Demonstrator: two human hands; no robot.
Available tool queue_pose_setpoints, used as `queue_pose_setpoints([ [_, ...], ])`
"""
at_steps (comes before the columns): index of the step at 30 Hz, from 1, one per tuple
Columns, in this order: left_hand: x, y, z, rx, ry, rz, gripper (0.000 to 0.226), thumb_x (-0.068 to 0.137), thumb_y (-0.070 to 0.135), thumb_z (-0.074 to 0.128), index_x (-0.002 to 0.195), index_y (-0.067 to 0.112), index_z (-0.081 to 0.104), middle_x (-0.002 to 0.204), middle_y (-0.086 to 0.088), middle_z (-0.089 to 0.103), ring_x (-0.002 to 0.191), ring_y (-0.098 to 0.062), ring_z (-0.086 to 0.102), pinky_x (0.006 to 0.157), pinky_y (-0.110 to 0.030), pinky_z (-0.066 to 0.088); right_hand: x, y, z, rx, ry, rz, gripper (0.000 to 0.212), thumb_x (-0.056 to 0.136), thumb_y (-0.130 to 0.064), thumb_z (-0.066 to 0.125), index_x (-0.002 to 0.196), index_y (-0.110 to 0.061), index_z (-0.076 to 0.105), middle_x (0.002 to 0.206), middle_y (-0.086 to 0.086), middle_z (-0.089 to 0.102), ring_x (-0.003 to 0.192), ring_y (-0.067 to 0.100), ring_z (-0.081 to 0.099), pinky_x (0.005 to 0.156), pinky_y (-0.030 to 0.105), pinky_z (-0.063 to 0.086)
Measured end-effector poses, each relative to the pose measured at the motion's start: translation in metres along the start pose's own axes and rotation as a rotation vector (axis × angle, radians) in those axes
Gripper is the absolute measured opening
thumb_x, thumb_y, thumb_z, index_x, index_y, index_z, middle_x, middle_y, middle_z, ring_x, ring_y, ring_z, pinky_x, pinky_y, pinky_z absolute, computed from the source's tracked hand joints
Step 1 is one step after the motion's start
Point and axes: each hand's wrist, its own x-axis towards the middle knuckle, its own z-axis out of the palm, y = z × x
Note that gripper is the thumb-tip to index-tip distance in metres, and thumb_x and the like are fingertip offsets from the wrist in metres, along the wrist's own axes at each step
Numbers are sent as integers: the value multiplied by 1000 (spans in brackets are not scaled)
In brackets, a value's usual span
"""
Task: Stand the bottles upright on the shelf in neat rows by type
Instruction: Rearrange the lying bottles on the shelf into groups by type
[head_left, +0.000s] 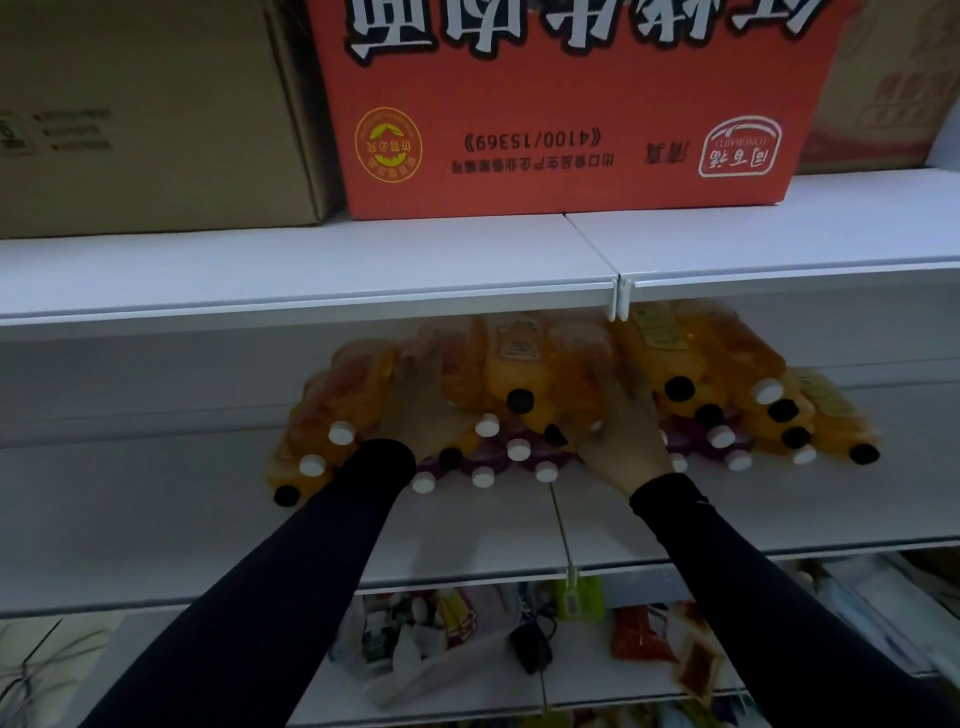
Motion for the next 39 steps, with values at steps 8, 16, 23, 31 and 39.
queue_pose_setpoints([
  [8, 11, 2, 12, -55, 83, -53, 82, 74, 58, 69, 142, 28, 36, 141, -9, 46, 127, -30, 43, 104, -43, 39, -1, 0, -8, 185, 26, 97, 58, 83, -44, 58, 138, -32, 43, 136, -7, 47, 119, 7, 45, 90, 11, 40],
  [16, -30, -12, -16, -364, 168, -32, 63, 70, 50, 73, 128, 35, 52, 115, 14, 62, 102, -5, 60, 86, -32, 54, -5, -21, -22, 314, 54, 75, 64, 79, -50, 71, 137, -46, 43, 139, -17, 37, 117, -10, 33, 78, -9, 29],
  [23, -77, -52, -71, -256, 439, -71, 52, 67, 39, 84, 115, 34, 63, 99, 15, 69, 91, 5, 63, 71, -10, 48, 0, -69, 9, 381, -139, -105, 73, 79, -57, 68, 143, -46, 36, 131, -48, 38, 106, -32, 34, 84, -11, 26],
  [31, -169, -155, -144, -103, 628, -351, 67, 60, 57, 74, 122, 47, 49, 100, 11, 48, 87, 20, 44, 68, -2, 34, -8, -168, 94, 533, -383, -189, 80, 67, -69, 66, 140, -51, 37, 124, -41, 51, 115, -18, 47, 93, 5, 40],
  [39, -233, -301, -210, -25, 539, -485, 81, 65, 46, 80, 136, 21, 49, 110, 1, 45, 96, -8, 45, 83, -14, 33, -50, -272, 233, 452, -565, -158, 79, 68, -72, 63, 138, -48, 37, 149, -2, 40, 136, 15, 39, 109, 35, 39],
])
